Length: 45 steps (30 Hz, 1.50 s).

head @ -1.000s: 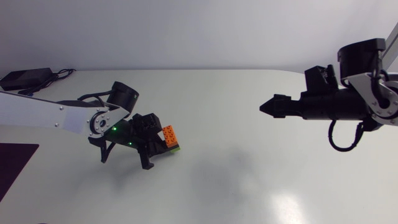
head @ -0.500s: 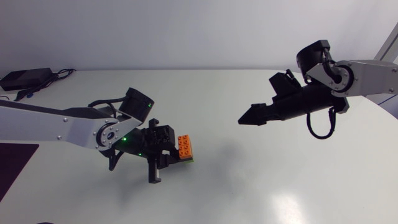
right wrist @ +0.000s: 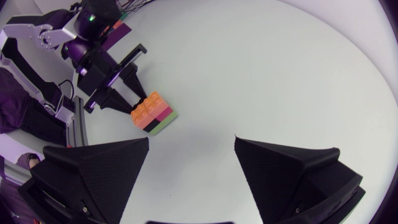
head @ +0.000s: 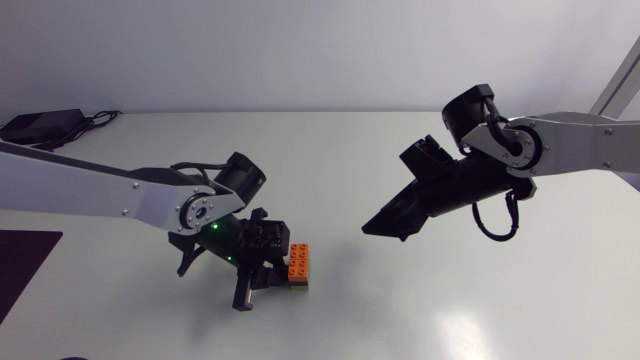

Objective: Disassemble duplo

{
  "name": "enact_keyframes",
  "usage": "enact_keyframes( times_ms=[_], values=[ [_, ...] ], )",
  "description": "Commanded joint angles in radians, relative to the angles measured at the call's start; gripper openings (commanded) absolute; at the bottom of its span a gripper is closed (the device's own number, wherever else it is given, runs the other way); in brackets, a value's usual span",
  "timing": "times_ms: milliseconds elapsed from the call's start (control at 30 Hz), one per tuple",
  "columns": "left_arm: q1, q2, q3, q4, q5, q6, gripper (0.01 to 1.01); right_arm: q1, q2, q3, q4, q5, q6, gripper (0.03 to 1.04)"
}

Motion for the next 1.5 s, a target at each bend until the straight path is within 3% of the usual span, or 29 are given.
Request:
enact_keyframes(
  times_ms=[0,100,167,367,567,900,1033,1100,1167,1267,1467],
  values=[
    [-0.001,0.036,0.062,-0.020,0.010,0.040,0.475,0.021,-0.024,-0.042,-0.012,-0.004,-0.050,0.99],
    [0.010,0.030,0.090,-0.037,0.010,0.028,0.856,0.035,-0.031,-0.056,-0.009,-0.003,-0.076,0.99],
    [0.026,0.009,0.090,-0.042,0.016,0.022,0.956,0.038,-0.030,-0.056,-0.008,-0.003,-0.081,0.99],
    [0.082,-0.070,0.044,-0.040,0.042,-0.017,0.972,0.066,-0.036,-0.067,-0.009,-0.003,-0.122,0.99],
    [0.076,-0.122,-0.071,0.063,0.042,-0.069,0.972,0.104,-0.019,-0.042,-0.008,0.014,-0.116,0.99],
    [-0.013,-0.073,-0.102,0.146,-0.015,-0.193,0.964,0.118,-0.016,-0.038,-0.012,0.028,-0.108,0.99],
    [-0.013,-0.007,-0.077,0.173,-0.042,-0.208,0.900,0.118,-0.024,-0.044,-0.012,0.028,-0.102,0.99],
    [-0.012,0.018,-0.074,0.179,-0.044,-0.210,0.816,0.118,-0.030,-0.045,-0.012,0.028,-0.101,0.99],
    [-0.012,0.024,-0.080,0.195,-0.048,-0.210,0.651,0.118,-0.036,-0.052,-0.012,0.030,-0.101,0.99],
    [-0.013,0.019,-0.077,0.204,-0.047,-0.208,0.326,0.118,-0.036,-0.059,-0.011,0.028,-0.101,0.99],
    [-0.004,0.004,-0.082,0.213,-0.018,-0.135,0.316,0.124,-0.048,-0.068,-0.012,0.031,-0.101,0.99]
  ],
)
